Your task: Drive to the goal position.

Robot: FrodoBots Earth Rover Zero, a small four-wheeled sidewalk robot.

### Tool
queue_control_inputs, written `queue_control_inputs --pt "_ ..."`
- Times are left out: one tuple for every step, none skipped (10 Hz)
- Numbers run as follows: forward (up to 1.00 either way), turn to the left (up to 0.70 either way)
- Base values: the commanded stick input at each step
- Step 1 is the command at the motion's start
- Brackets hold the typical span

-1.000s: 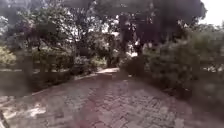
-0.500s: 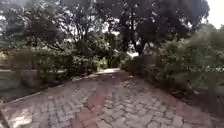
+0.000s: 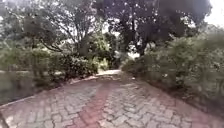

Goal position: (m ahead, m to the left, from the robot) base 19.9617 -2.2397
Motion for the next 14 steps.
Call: queue_control_inputs --pt "0.7 0.0" --pt "0.7 0.0" --pt "0.7 0.0" --pt "0.7 0.0" --pt "0.7 0.0" --pt "0.7 0.0" --pt "0.7 0.0" --pt "0.7 0.0" --pt "0.7 0.0" --pt "0.7 0.0" --pt "0.7 0.0" --pt "0.7 0.0" --pt "0.7 0.0" --pt "0.7 0.0"
